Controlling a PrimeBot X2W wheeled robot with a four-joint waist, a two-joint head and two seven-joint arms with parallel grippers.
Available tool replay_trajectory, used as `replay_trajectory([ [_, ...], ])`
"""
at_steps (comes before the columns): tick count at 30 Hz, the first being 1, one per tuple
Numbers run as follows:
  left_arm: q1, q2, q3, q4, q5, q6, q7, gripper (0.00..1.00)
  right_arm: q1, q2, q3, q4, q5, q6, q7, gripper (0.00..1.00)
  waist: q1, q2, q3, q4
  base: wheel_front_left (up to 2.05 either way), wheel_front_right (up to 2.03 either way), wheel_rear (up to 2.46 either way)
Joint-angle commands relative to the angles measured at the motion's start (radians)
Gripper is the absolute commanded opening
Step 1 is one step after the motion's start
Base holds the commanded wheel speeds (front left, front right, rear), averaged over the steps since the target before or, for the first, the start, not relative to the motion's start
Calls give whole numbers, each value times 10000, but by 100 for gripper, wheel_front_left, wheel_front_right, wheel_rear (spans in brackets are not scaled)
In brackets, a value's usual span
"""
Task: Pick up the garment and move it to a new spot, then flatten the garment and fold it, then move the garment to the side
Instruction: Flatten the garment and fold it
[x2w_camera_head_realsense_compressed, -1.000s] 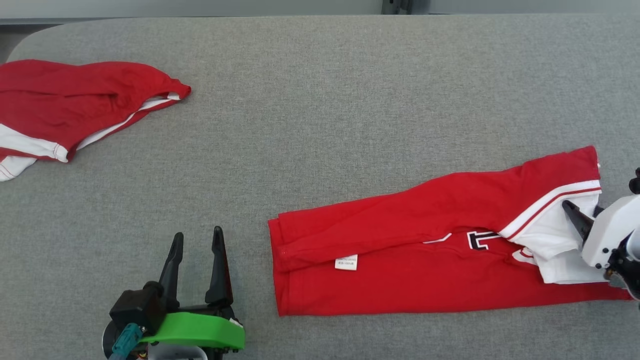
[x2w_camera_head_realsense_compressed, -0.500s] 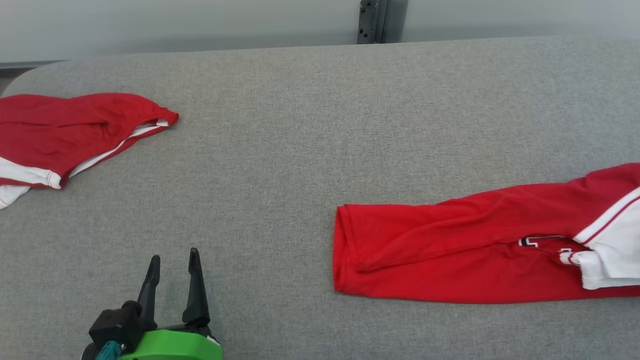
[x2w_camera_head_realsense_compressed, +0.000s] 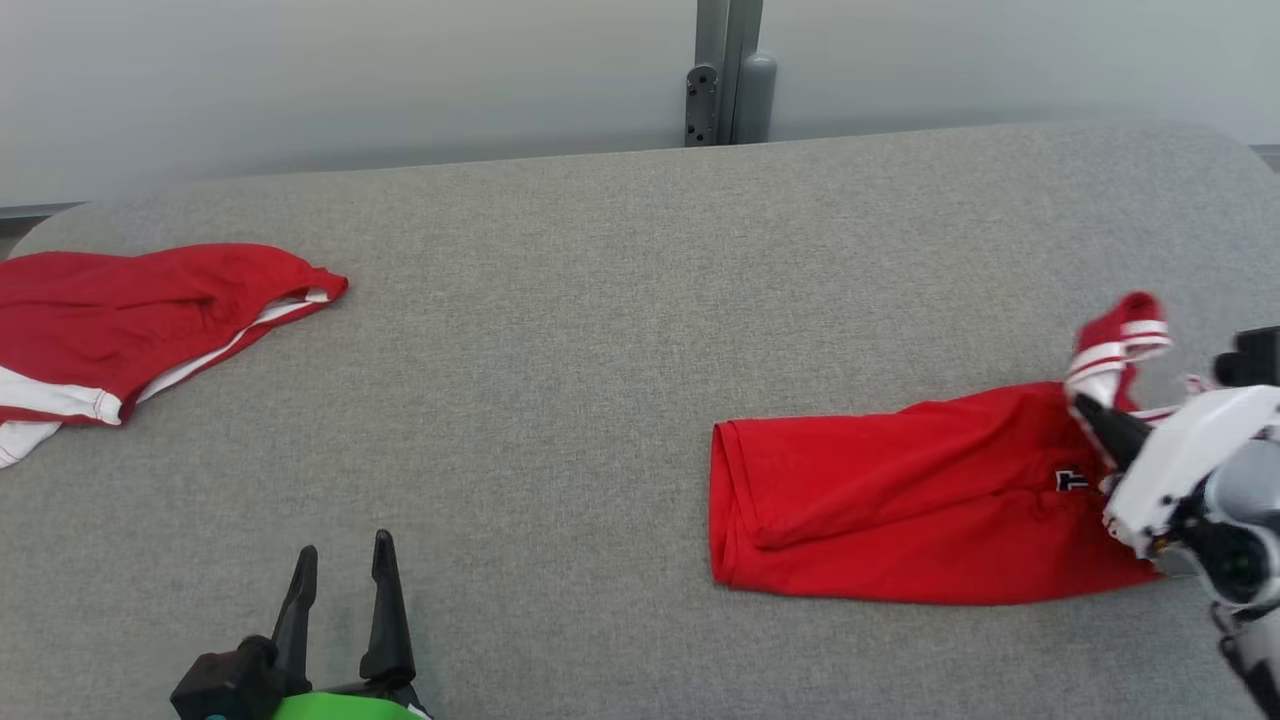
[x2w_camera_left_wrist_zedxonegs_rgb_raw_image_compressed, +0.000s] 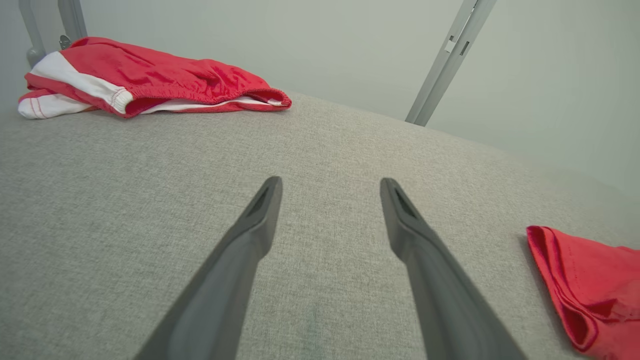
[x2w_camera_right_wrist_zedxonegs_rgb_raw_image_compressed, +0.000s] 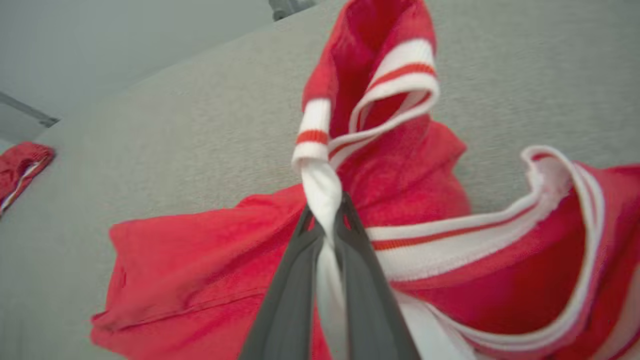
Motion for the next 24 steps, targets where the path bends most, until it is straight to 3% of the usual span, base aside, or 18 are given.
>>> replay_trajectory([
  [1, 83, 9, -43, -8, -26, 7, -26, 100, 116, 321, 232, -337, -154, 2, 37, 0, 1, 0, 24, -68, 0, 0, 0],
  [5, -140, 8, -283, 28, 210, -31, -27, 100, 59, 1650, 1005, -984, -402, 2, -63, 0, 1, 0, 92, -30, 0, 0, 0],
  [10, -269, 11, -428, 59, 367, 1, -26, 100, 176, 2997, 1668, -876, -916, 2, -291, 0, 1, 0, -18, 229, 0, 0, 0],
  [19, -15, 10, -466, 95, 201, 67, -28, 100, 376, 3958, 1799, -279, -1776, 2, -785, 0, 1, 0, -170, 388, 0, 0, 0],
  [20, -4, 10, -466, 98, 179, 84, -28, 100, 392, 4001, 1793, -241, -1869, 2, -847, 24, 1, 0, -172, 381, 0, 0, 0],
  [21, 16, 10, -468, 109, 156, 98, -28, 100, 411, 4039, 1824, -235, -1958, 2, -909, 77, 1, 0, -176, 367, 0, 0, 0],
  [22, 39, 10, -469, 128, 146, 92, -28, 100, 439, 4061, 1833, -230, -2064, 2, -946, 100, 1, 0, -181, 346, 0, 0, 0],
  [24, 65, 10, -446, 149, 143, 86, -28, 100, 470, 4087, 1870, -423, -2216, 2, -1070, 100, 1, 0, -186, 292, 0, 0, 0],
])
